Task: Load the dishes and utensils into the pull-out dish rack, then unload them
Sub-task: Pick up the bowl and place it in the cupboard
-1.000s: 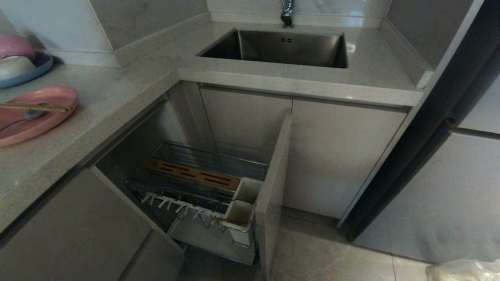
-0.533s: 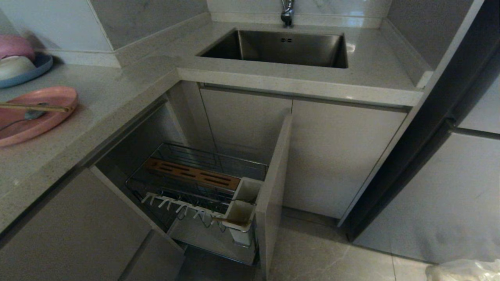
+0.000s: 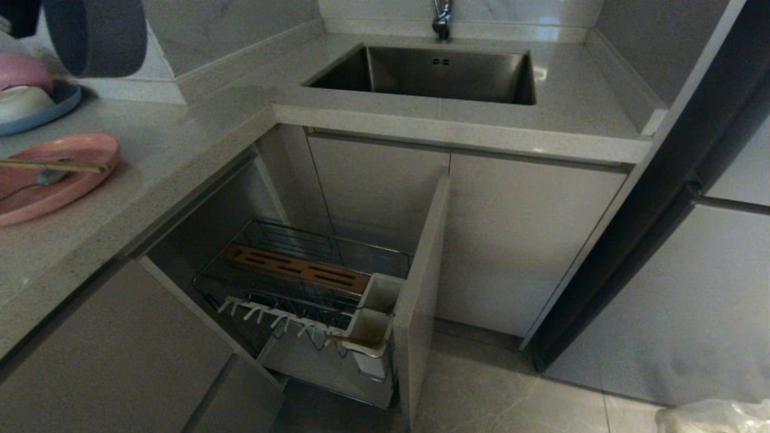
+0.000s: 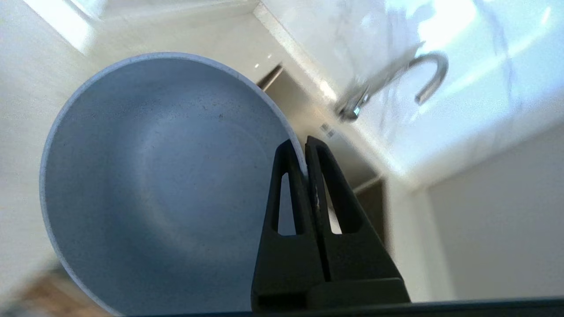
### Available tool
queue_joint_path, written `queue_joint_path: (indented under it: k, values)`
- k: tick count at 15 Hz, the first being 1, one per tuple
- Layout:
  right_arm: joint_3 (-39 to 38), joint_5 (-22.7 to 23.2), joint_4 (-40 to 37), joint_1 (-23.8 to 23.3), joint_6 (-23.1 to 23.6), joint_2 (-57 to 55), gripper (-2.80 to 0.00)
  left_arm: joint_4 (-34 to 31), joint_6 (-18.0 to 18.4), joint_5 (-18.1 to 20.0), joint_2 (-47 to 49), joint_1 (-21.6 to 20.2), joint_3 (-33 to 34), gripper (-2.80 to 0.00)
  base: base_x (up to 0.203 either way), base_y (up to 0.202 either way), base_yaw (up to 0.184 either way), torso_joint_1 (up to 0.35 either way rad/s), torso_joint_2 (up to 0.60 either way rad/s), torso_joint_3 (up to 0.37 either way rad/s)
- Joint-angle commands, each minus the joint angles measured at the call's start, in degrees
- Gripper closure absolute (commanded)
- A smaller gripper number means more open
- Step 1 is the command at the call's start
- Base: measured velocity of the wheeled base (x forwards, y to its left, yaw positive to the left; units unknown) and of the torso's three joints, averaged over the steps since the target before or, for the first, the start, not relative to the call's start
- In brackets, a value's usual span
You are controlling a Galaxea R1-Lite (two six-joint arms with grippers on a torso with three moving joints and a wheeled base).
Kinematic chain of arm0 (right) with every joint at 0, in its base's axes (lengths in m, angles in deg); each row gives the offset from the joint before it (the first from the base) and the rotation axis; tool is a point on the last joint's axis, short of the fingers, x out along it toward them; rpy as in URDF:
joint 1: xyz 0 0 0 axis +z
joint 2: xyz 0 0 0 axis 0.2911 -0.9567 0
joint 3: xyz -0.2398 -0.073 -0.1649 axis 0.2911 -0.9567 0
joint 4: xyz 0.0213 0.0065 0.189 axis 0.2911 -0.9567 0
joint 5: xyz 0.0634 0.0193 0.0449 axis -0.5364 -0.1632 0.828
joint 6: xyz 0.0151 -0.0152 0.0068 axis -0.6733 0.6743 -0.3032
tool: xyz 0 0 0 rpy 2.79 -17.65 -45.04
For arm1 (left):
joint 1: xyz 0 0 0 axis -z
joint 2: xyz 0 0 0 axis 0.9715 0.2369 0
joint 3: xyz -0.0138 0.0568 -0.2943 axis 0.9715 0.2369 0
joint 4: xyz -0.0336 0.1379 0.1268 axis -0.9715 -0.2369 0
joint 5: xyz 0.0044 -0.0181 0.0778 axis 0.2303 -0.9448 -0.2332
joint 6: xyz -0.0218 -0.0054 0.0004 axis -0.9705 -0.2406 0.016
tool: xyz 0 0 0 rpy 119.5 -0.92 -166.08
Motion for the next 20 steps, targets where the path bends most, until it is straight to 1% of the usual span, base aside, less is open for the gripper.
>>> queue_joint_path:
  k: [1, 2, 4, 5, 6, 8, 9, 11, 12, 13, 14, 17, 20]
  values:
    - [0.0, 0.0, -0.1, 0.0, 0.0, 0.0, 0.00, 4.4, -3.3, -2.8, 6.8, 3.9, 1.8, 0.00, 0.000, 0.000, 0.000, 0.000, 0.00, 0.000]
    - [0.0, 0.0, -0.1, 0.0, 0.0, 0.0, 0.00, 6.0, -6.6, -3.5, 8.7, 5.0, 3.5, 0.00, 0.000, 0.000, 0.000, 0.000, 0.00, 0.000]
    - [0.0, 0.0, -0.1, 0.0, 0.0, 0.0, 0.00, 7.9, -14.0, -3.9, 11.4, 5.4, 4.8, 0.00, 0.000, 0.000, 0.000, 0.000, 0.00, 0.000]
    - [0.0, 0.0, -0.1, 0.0, 0.0, 0.0, 0.00, 9.1, -16.6, -3.9, 12.7, 5.4, 5.4, 0.00, 0.000, 0.000, 0.000, 0.000, 0.00, 0.000]
    - [0.0, 0.0, -0.1, 0.0, 0.0, 0.0, 0.00, 11.5, -18.3, -4.3, 14.0, 5.6, 6.8, 0.00, 0.000, 0.000, 0.000, 0.000, 0.00, 0.000]
    - [0.0, 0.0, -0.1, 0.0, 0.0, 0.0, 0.00, 17.2, -19.8, -6.4, 15.8, 6.7, 9.8, 0.00, 0.000, 0.000, 0.000, 0.000, 0.00, 0.000]
    - [0.0, 0.0, -0.1, 0.0, 0.0, 0.0, 0.00, 22.8, -20.2, -8.0, 17.2, 7.0, 11.8, 0.00, 0.000, 0.000, 0.000, 0.000, 0.00, 0.000]
    - [0.0, 0.0, -0.1, 0.0, 0.0, 0.0, 0.00, 32.9, -20.3, -10.0, 20.4, 7.4, 15.7, 0.00, 0.000, 0.000, 0.000, 0.000, 0.00, 0.000]
    - [0.0, 0.0, -0.1, 0.0, 0.0, 0.0, 0.00, 36.8, -20.4, -10.4, 22.0, 7.5, 17.4, 0.00, 0.000, 0.000, 0.000, 0.000, 0.00, 0.000]
    - [0.0, 0.0, -0.1, 0.0, 0.0, 0.0, 0.00, 39.2, -20.4, -10.8, 23.5, 7.5, 18.2, 0.00, 0.000, 0.000, 0.000, 0.000, 0.00, 0.000]
    - [0.0, 0.0, -0.1, 0.0, 0.0, 0.0, 0.00, 40.4, -20.4, -11.6, 24.7, 7.5, 18.6, 0.00, 0.000, 0.000, 0.000, 0.000, 0.00, 0.000]
    - [0.0, 0.0, -0.1, 0.0, 0.0, 0.0, 0.00, 41.0, -20.8, -14.2, 28.7, 7.8, 18.7, 0.00, 0.000, 0.000, 0.000, 0.000, 0.00, 0.000]
    - [0.0, 0.0, -0.1, 0.0, 0.0, 0.0, 0.00, 42.5, -24.2, -17.1, 32.9, 8.0, 18.8, 0.00, 0.000, 0.000, 0.000, 0.000, 0.00, 0.000]
